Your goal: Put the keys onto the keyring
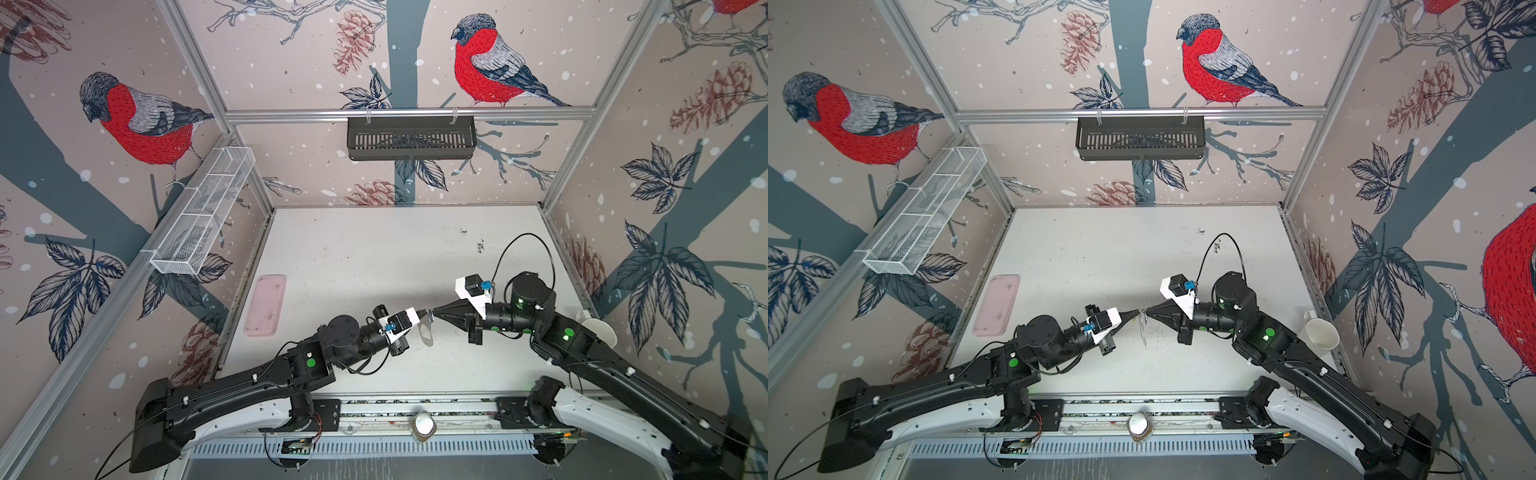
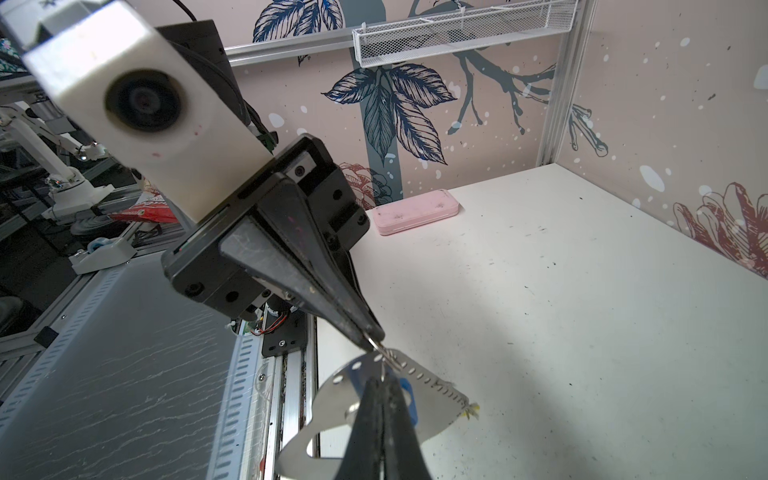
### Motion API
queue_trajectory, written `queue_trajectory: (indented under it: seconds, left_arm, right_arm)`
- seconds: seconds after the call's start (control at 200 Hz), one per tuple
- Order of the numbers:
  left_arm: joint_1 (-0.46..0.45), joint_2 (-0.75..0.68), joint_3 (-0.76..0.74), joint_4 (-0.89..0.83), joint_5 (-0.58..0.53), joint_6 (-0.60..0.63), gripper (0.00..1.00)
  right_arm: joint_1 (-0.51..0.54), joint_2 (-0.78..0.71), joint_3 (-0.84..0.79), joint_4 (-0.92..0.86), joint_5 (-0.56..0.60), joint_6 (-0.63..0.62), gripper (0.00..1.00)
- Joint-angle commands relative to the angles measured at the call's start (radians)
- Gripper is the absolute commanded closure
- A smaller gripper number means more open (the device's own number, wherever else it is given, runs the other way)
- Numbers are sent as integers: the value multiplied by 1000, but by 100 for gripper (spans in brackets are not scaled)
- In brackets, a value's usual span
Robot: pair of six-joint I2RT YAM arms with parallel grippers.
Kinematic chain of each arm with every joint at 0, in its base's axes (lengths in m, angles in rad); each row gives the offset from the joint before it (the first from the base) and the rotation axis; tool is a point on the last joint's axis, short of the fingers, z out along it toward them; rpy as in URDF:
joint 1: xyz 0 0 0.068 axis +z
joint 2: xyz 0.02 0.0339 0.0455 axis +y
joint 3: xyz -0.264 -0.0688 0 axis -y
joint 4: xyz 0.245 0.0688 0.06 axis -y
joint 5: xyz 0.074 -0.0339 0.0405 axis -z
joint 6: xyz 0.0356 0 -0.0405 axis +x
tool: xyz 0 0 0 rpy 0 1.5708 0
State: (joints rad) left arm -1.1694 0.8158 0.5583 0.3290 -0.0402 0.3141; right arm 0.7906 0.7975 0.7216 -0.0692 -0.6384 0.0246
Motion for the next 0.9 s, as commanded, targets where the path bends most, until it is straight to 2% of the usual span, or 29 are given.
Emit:
queue_trajectory:
  seconds: [0.0, 0.605, 0.896]
  left_arm:
    - [-4, 3, 9, 16, 41, 5, 100]
    - [-4, -41, -12, 34, 94, 8, 100]
    - [-4, -83, -67, 135, 92, 10, 100]
  right_arm:
    - [-1, -5, 9, 29, 30, 16, 100]
    - [-1, -11, 10, 23, 92, 37, 100]
    - [1, 8, 14, 8, 36, 36, 100]
